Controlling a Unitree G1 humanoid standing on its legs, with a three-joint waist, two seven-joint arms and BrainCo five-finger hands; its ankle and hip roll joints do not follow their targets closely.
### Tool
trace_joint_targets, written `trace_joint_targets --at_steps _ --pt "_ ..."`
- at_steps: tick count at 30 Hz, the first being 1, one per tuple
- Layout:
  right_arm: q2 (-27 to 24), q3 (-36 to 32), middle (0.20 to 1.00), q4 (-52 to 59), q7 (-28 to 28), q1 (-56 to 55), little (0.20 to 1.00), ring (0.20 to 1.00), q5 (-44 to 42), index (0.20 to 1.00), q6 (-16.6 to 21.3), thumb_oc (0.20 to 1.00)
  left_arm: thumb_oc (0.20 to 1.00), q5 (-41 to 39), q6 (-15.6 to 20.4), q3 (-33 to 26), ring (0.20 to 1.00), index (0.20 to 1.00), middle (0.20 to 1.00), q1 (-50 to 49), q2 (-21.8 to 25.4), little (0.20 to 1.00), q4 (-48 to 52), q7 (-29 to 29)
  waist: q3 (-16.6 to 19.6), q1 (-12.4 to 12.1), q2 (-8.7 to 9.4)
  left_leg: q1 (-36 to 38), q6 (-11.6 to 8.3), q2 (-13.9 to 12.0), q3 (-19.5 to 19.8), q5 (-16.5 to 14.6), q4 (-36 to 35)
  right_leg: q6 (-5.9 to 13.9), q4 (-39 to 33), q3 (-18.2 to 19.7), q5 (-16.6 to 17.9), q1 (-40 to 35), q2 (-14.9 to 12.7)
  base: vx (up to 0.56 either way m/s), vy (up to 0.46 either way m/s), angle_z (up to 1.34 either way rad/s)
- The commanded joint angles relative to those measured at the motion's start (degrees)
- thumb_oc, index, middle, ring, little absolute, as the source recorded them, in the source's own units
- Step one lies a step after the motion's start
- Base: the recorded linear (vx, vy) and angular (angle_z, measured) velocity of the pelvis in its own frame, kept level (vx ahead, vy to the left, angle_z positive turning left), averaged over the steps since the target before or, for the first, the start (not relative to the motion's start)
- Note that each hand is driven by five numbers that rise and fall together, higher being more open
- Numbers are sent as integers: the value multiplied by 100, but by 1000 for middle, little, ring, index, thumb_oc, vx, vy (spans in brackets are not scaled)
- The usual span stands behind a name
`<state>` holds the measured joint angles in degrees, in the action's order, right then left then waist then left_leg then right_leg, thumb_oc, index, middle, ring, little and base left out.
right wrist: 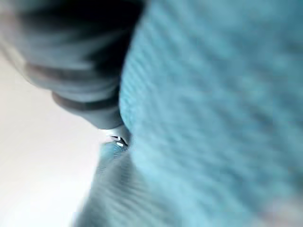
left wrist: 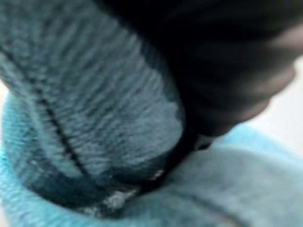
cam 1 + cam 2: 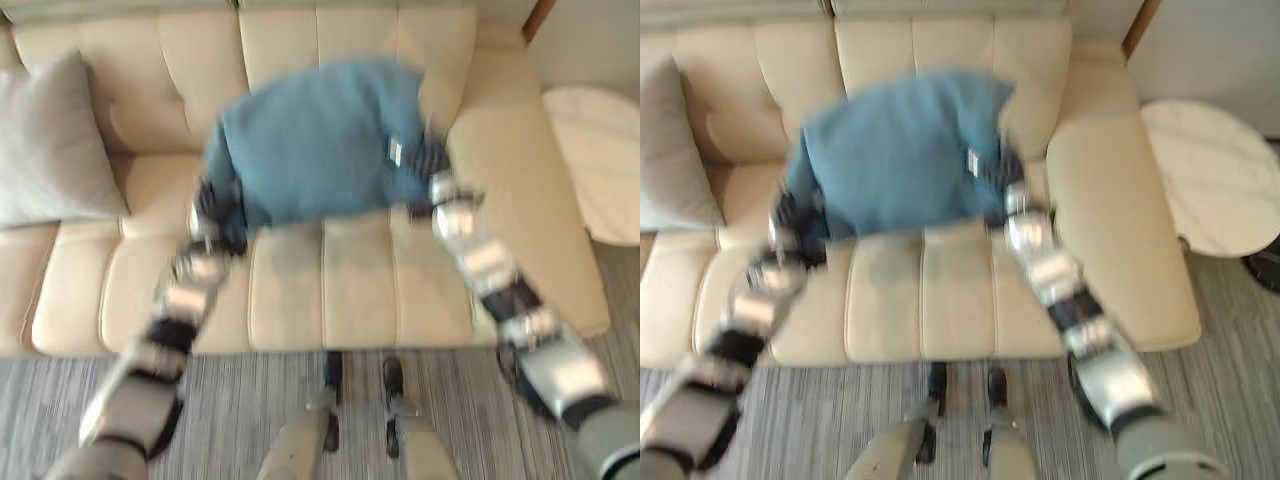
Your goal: Pick up all the scattered cushions and arrange them neatly on the sofa.
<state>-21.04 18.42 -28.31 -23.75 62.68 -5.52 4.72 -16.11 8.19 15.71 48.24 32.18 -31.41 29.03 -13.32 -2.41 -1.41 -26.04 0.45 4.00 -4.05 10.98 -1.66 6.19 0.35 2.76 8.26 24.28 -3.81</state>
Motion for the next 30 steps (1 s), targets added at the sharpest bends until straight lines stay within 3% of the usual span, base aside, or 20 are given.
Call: trace_joint_targets --at_steps 1,2,3,4,11,14,19,22,24,25,28,30 --pt "123 312 200 -114 -723 1177 200 200 248 200 514 200 200 351 780 471 200 200 200 1407 101 200 -83 444 -79 -159 168 196 -129 -19 205 -862 313 174 270 -106 -510 -45 -27 -49 -34 17" --pt "18 376 432 -737 -892 1676 432 432 19 432 452 432 347 168 622 816 347 347 347 2173 145 347 -944 351 -158 -178 135 49 -140 -14 278 -811 298 174 295 -144 -524 106 -26 -59 -34 21" --pt "-127 493 849 -1089 -914 1895 849 849 -74 849 353 849 771 116 482 993 771 771 771 2527 169 771 -1417 260 -192 -174 109 -22 -156 -33 321 -760 280 179 312 -158 -506 200 -21 -55 -45 22" --pt "-272 609 1000 -1445 -904 2145 1000 1000 -227 1000 331 1000 1000 100 384 1221 1000 1000 1000 2938 191 1000 -1899 153 -245 -185 90 -125 -182 -39 348 -701 281 188 312 -193 -475 273 -40 -69 -42 14" --pt "-845 1073 1000 -2813 -317 2702 1000 1000 -1730 1000 216 1000 1000 -307 198 1835 1000 1000 1000 4011 436 1000 -3138 -527 -520 -216 34 -559 -376 -42 518 -230 -198 213 121 -301 -361 737 71 -68 -58 21" --pt "-915 1103 1000 -3060 16 2472 1000 1000 -2199 1000 147 1000 1000 -521 183 1803 1000 1000 1000 3759 506 1000 -3288 -823 -567 -200 9 -746 -469 -38 543 -97 -309 232 14 -377 -315 890 96 -43 -47 14" --pt "-716 1020 1000 -2780 212 1760 1000 1000 -2134 1000 20 1000 1000 -710 81 1362 1000 1000 1000 2903 524 1000 -3320 -1048 -690 -84 18 -882 -482 -40 542 -27 -334 208 88 -339 -315 1112 163 -42 -6 1" --pt "-855 905 1000 -2440 279 1255 1000 1000 -1851 1000 42 1000 1000 -615 142 1066 1000 1000 1000 2240 664 1000 -2932 -1073 -764 -43 13 -837 -498 -43 503 7 -334 187 122 -326 -293 1075 175 -47 6 4" --pt "-1144 605 1000 -1682 293 598 1000 1000 -1642 1000 108 1000 1000 -661 332 599 1000 1000 1000 1409 899 1000 -1947 -967 -810 -43 5 -626 -497 -33 475 -59 -334 179 116 -322 -325 901 182 -38 22 45" --pt "-1143 604 1000 -1665 289 583 1000 1000 -1636 1000 100 1000 1000 -654 325 588 1000 1000 1000 1387 899 1000 -1927 -961 -799 -41 3 -643 -497 -34 473 -36 -334 179 104 -321 -297 913 183 -17 14 15" --pt "-1528 60 1000 -353 549 -745 1000 1000 -1238 1000 172 1000 1000 -635 563 -244 1000 1000 1000 -181 1053 1000 -523 -983 -708 -42 68 -273 -483 -15 441 -170 -334 172 60 -356 -336 553 201 19 8 -11" --pt "-1673 -369 1000 543 815 -1801 1000 1000 -1004 1000 210 1000 1000 -755 594 -783 1000 1000 1000 -1309 898 1000 236 -1152 -616 -21 117 9 -446 1 424 -268 -334 166 -6 -379 -359 254 187 69 13 -9"
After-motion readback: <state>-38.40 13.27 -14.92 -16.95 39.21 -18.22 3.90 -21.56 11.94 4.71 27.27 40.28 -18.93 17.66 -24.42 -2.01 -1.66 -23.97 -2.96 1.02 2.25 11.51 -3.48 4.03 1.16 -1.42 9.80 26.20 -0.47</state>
